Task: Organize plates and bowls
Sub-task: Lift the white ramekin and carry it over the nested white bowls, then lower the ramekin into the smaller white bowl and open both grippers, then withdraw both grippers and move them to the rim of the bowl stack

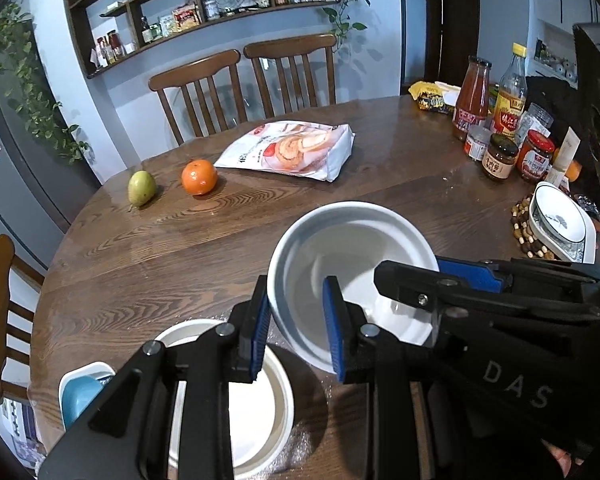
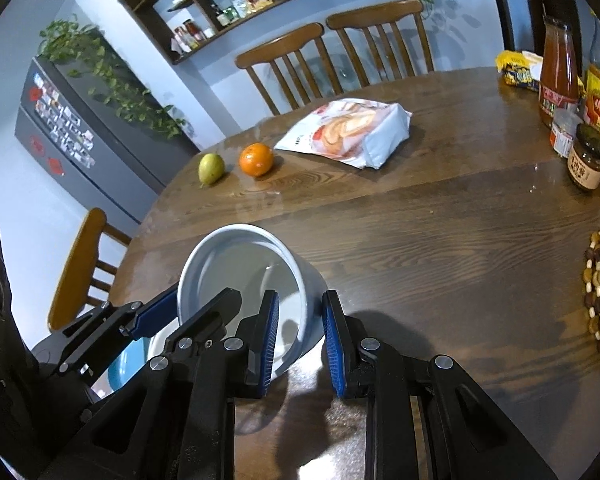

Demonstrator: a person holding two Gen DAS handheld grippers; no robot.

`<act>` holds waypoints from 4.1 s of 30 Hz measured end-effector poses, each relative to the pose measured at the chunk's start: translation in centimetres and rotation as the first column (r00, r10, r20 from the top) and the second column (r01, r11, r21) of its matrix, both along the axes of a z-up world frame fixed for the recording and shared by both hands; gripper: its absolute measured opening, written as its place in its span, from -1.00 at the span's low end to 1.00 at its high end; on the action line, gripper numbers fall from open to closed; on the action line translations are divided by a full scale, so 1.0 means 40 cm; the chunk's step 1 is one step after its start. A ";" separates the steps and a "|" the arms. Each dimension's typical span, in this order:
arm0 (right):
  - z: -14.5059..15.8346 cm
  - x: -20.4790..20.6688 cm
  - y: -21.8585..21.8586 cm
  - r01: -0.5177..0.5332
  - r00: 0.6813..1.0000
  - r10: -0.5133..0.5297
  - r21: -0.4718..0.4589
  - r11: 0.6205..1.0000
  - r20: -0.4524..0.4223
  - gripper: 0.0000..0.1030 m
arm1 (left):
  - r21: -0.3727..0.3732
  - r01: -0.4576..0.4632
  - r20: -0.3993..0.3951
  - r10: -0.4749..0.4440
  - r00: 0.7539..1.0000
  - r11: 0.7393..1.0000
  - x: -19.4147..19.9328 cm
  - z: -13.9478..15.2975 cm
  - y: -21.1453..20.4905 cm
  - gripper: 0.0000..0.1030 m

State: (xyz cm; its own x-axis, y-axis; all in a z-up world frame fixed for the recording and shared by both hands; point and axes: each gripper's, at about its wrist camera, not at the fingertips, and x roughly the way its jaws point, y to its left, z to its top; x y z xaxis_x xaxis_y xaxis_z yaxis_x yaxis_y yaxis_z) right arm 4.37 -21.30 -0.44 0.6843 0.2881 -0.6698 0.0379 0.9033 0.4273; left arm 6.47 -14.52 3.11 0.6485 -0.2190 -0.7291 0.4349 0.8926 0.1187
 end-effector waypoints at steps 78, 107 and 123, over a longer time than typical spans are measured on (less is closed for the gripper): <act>-0.099 0.098 0.283 -0.221 0.963 0.215 -0.021 0.975 -0.161 -0.49 | -0.032 -0.230 -0.242 0.215 0.946 0.973 0.054 -0.126 0.291 -0.53; -0.054 -0.006 0.164 -0.117 0.986 0.106 -0.079 0.990 -0.130 0.10 | -0.018 -0.395 -0.154 0.388 0.909 0.918 -0.023 -0.041 0.432 0.91; -0.088 0.006 0.182 -0.118 0.975 0.091 -0.127 0.985 -0.203 0.35 | -0.020 -0.444 -0.242 0.427 0.871 0.896 -0.024 -0.081 0.486 0.93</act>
